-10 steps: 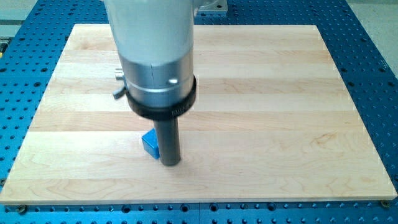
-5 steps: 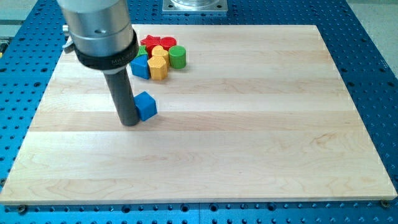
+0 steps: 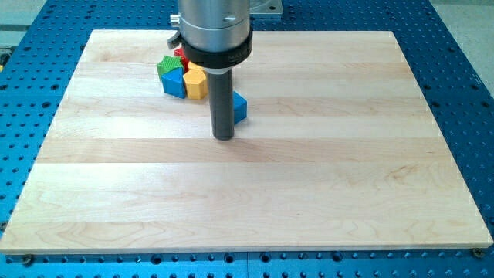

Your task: Move the cube into the green circle

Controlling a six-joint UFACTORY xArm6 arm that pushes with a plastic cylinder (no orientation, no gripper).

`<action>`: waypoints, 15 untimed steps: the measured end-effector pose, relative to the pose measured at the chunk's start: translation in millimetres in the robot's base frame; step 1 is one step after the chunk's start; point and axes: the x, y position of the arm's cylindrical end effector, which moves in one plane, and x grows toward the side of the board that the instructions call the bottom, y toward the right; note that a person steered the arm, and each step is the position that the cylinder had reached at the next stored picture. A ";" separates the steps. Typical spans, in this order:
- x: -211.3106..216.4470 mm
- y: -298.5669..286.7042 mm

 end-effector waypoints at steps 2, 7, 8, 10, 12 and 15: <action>-28.7 4.6; -43.3 19.9; -44.2 -16.5; -30.8 28.3; -34.2 9.0; -51.7 -31.5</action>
